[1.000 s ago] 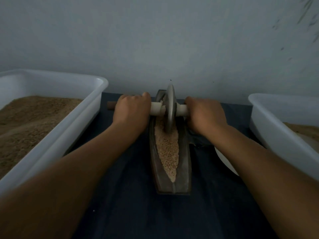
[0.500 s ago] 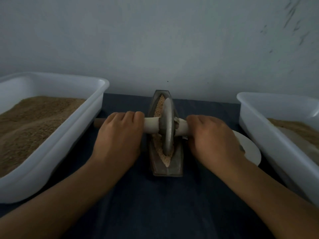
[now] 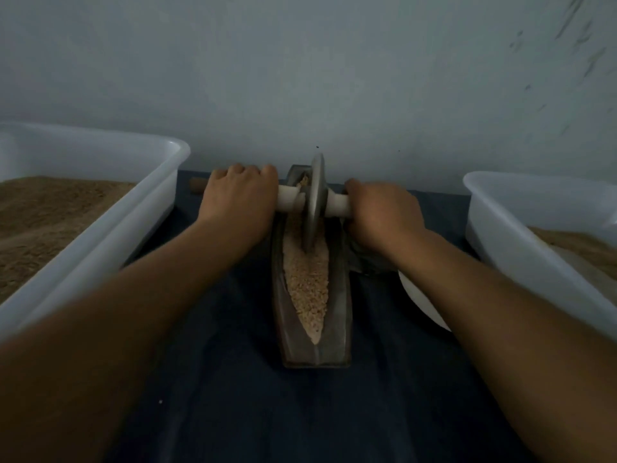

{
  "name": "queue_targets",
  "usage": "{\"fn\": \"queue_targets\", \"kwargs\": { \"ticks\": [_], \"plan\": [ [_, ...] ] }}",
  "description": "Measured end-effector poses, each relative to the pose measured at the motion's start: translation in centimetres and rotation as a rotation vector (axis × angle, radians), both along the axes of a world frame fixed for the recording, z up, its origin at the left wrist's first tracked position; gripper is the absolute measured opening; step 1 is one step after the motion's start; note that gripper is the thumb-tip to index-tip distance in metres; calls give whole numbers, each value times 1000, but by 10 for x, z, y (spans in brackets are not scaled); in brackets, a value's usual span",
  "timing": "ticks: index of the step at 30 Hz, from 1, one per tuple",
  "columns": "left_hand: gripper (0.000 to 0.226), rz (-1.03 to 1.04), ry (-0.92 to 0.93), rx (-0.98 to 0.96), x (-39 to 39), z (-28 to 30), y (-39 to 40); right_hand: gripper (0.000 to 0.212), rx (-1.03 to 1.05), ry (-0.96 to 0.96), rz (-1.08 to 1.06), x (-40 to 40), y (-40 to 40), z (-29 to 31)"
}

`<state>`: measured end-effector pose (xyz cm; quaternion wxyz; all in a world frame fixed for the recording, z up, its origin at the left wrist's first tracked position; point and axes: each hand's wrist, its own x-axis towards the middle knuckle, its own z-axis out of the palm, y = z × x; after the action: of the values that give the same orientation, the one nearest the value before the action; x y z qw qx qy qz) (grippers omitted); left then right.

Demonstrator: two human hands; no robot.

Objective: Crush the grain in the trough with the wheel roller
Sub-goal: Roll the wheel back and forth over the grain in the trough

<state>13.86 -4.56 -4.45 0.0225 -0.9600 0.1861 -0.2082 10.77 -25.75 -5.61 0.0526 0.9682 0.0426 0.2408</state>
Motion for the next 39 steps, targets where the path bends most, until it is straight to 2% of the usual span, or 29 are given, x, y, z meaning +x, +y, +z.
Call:
{"fn": "queue_targets", "kwargs": {
  "ticks": [6,10,18,22,28,33,39],
  "plan": [
    [33,5,44,-17,25,3,-3,19,-32,-31,17,29,-3,5],
    [31,27,-7,-24,18,-8,1,16,-55,-62,14,19,1,2],
    [31,33,-69,-3,-39,-13,15,11,-167,-112,29,-38,13,0],
    [31,-52,-132,0,-76,-15,24,18,-132,-107,74,-79,14,0],
    [46,-117,-133,66,-109,-4,27,25,-115,-19,41,-114,19,2],
    [52,-82,-119,67,-106,-11,28,16,-110,-57,41,-103,20,0],
    [54,-37,-52,-28,-54,-22,15,8,-132,-51,-32,-49,19,-3]
  ]
}}
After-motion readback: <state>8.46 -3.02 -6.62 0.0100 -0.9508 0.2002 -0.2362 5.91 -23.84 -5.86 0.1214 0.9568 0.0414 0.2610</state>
